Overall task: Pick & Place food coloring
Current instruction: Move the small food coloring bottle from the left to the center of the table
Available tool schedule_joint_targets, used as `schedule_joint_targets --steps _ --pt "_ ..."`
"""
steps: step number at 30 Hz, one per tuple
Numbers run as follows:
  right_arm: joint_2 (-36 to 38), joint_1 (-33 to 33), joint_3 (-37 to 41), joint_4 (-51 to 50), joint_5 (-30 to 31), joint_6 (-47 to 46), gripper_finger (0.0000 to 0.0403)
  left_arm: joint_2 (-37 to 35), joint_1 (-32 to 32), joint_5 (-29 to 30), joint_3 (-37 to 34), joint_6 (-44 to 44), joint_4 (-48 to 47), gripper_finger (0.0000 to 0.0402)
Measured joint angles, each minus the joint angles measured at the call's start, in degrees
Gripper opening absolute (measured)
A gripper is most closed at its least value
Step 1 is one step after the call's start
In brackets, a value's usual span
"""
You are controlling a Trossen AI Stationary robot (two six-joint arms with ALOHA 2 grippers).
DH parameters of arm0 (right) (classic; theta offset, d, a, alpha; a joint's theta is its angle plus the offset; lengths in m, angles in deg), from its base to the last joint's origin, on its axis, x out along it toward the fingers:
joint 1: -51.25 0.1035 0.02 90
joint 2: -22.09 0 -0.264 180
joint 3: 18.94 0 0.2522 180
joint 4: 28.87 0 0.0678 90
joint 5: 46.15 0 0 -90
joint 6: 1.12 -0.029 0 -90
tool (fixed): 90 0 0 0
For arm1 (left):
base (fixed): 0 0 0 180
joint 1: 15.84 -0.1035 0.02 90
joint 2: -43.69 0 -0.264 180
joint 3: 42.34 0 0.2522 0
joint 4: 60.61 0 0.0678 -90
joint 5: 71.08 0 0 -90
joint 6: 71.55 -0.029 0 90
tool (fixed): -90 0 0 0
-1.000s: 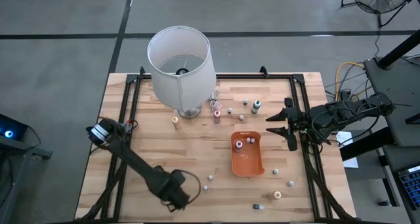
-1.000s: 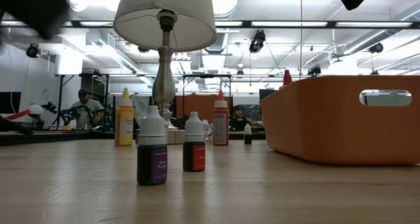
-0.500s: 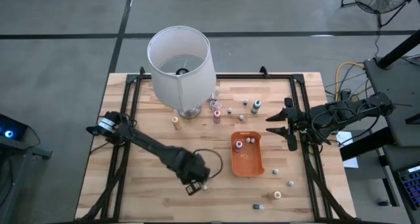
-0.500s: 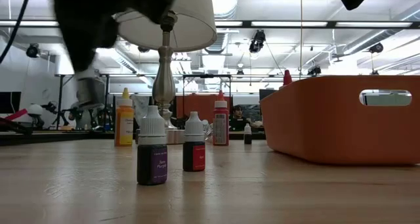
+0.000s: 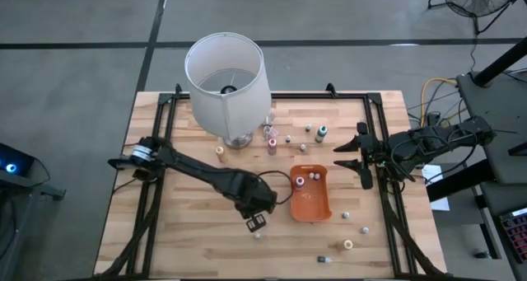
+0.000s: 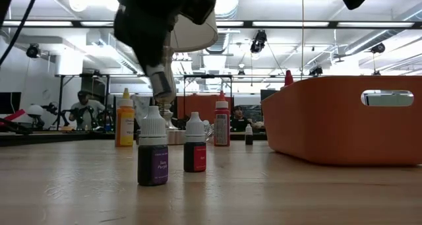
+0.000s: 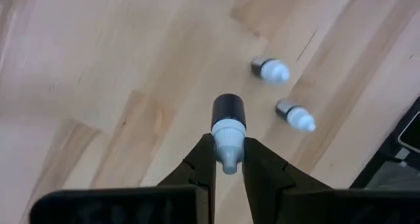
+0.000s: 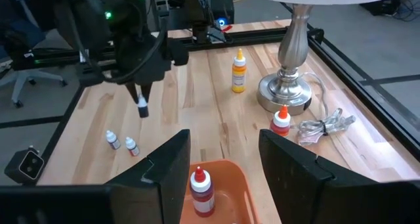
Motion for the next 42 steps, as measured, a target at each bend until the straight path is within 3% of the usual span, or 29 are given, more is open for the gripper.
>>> schedule_joint_targets --steps 7,26,42 --pt "0.0 0.0 0.0 0.0 0.0 0.0 0.0171 4.9 0.0 7.4 8.8 -0.7 -7.4 0.0032" --pt "0.0 0.0 0.0 0.0 0.0 -0.2 0.0171 25.3 -0.9 9.5 38.2 -10.2 -24.5 0.0032" --pt "0.0 0.0 0.0 0.0 0.0 -0.2 0.0171 26.4 -1.4 9.1 29.7 -11.2 -23.8 0.0032"
